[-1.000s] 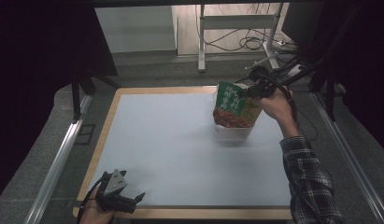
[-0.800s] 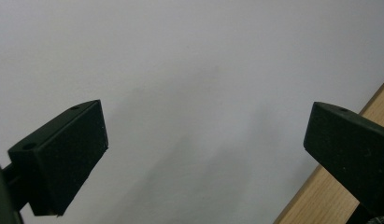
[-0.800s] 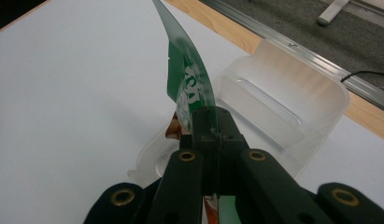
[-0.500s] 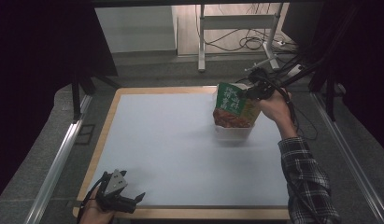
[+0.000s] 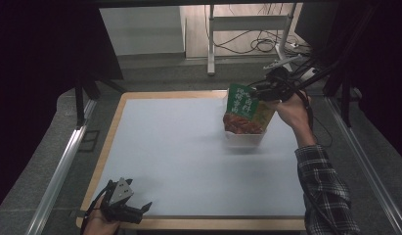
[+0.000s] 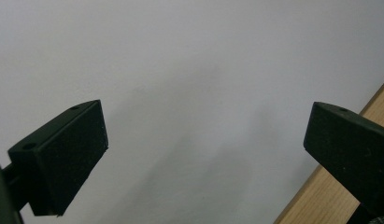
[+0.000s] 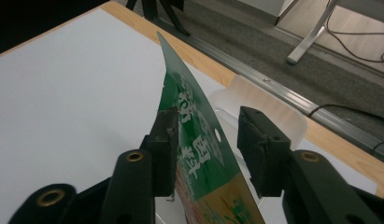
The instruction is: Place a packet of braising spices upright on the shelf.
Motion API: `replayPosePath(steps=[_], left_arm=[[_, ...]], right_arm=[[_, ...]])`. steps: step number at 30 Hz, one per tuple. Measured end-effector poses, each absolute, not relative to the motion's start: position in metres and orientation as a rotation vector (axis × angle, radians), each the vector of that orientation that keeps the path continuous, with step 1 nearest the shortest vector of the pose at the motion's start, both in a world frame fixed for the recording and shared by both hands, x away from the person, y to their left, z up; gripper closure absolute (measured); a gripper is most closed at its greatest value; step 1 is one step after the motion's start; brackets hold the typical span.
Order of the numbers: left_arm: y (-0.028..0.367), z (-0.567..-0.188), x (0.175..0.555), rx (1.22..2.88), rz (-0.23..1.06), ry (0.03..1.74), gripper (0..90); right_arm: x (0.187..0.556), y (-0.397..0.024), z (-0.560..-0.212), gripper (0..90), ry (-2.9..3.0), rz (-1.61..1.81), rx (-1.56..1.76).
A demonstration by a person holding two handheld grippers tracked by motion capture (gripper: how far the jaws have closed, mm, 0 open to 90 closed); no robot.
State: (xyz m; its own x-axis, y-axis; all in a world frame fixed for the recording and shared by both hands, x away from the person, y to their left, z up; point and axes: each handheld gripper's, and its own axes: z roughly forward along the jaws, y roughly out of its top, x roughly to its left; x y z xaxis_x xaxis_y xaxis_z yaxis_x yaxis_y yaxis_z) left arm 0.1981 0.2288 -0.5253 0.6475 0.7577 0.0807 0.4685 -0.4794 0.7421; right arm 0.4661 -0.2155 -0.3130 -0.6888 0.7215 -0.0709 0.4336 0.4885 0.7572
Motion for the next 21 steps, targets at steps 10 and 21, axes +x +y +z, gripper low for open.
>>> replayPosePath(steps=[10,21], left_arm=[[0.229,-0.525,0.198,2.167,0.531,0.946,0.0],[0.228,-0.525,0.198,2.167,0.53,0.947,0.0]], right_arm=[[0.459,-0.22,-0.303,36.2,2.294,1.094,0.964],[0.446,-0.22,-0.298,23.6,2.267,1.145,0.963]])
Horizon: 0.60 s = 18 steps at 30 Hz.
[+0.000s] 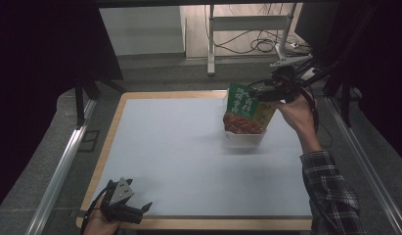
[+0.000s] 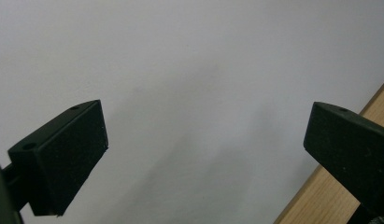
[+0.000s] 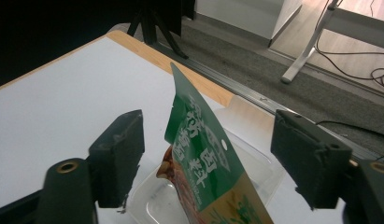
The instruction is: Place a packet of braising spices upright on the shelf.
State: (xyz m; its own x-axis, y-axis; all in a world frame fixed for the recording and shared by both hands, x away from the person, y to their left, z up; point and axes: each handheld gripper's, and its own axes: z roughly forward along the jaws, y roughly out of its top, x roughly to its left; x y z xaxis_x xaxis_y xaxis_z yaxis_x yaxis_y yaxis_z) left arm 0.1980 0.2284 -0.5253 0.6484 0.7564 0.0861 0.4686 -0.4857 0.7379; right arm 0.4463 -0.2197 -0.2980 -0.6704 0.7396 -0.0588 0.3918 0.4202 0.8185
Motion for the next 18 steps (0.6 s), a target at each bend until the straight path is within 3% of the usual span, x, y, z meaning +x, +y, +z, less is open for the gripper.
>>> replayPosePath(steps=[4,18], left_arm=[[0.228,-0.525,0.198,2.165,0.529,0.948,0.0],[0.228,-0.526,0.198,2.17,0.532,0.947,0.0]], right_arm=[[0.442,-0.22,-0.298,23.1,2.271,1.156,0.953],[0.428,-0.233,-0.307,8.8,2.252,1.21,0.979]])
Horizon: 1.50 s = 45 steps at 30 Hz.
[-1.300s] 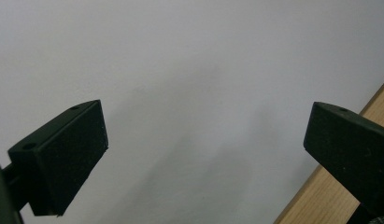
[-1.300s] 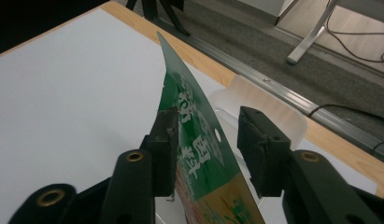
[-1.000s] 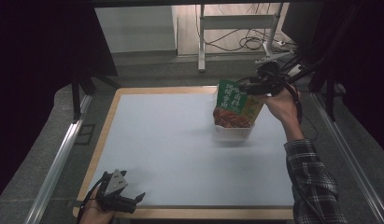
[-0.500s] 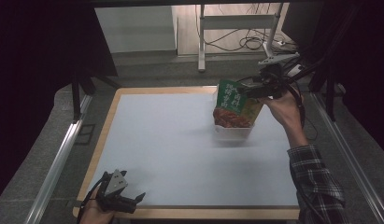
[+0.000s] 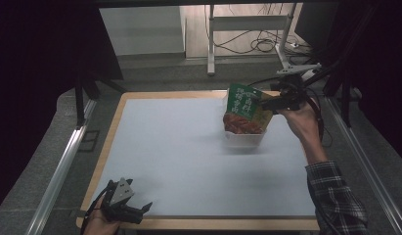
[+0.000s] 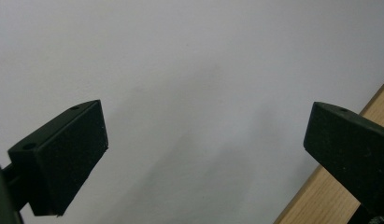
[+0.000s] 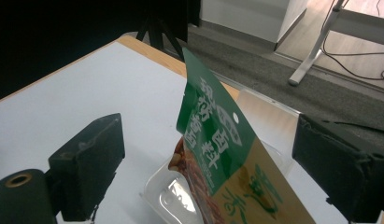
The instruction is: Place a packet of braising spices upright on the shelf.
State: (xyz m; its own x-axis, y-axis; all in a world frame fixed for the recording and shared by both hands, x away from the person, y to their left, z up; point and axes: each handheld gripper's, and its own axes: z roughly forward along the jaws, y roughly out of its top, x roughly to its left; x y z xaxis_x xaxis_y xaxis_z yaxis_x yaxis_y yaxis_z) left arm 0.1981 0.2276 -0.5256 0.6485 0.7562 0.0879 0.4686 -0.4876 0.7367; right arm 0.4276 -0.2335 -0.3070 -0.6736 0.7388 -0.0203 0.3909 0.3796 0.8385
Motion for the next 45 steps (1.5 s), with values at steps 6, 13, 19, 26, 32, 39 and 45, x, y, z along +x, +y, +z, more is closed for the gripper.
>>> replayPosePath(steps=[6,13,19,26,32,39,45], left_arm=[[0.227,-0.526,0.198,2.172,0.533,0.946,0.0],[0.227,-0.526,0.198,2.172,0.533,0.948,0.0],[0.227,-0.526,0.198,2.173,0.534,0.949,0.0],[0.227,-0.526,0.198,2.173,0.534,0.949,0.0],[0.227,-0.526,0.198,2.174,0.535,0.949,0.0],[0.227,-0.526,0.198,2.176,0.536,0.948,0.0],[0.227,-0.526,0.198,2.179,0.538,0.946,0.0]], right_arm=[[0.422,-0.24,-0.312,5.5,2.242,1.215,1.001],[0.412,-0.246,-0.314,2.5,2.239,1.219,0.997],[0.403,-0.25,-0.315,0.4,2.232,1.227,0.985],[0.391,-0.252,-0.32,0.0,2.224,1.223,0.971],[0.381,-0.253,-0.327,0.0,2.233,1.229,0.965],[0.37,-0.258,-0.337,0.0,2.233,1.261,0.975],[0.361,-0.258,-0.346,0.0,2.261,1.244,0.951]])
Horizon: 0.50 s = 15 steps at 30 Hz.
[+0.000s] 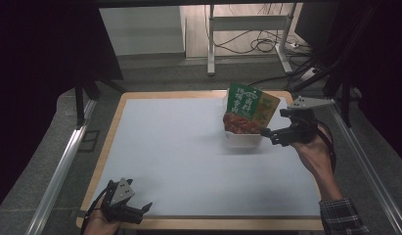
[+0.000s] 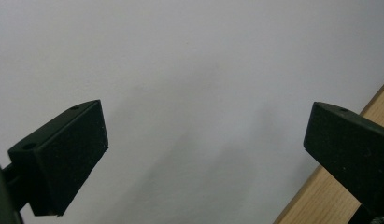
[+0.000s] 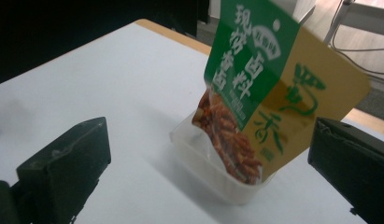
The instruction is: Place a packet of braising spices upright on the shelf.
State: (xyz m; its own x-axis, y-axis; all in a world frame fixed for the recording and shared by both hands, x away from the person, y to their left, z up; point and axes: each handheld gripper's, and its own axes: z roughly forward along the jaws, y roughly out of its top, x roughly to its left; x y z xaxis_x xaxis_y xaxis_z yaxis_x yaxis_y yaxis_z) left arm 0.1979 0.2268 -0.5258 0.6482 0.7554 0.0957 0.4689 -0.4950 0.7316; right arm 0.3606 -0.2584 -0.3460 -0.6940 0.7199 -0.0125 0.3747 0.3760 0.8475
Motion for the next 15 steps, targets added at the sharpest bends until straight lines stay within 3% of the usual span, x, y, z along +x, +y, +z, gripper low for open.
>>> replayPosePath(steps=[15], left_arm=[[0.227,-0.526,0.198,2.19,0.543,0.94,0.0]], right_arm=[[0.334,-0.263,-0.372,0.0,2.289,1.284,0.951]])
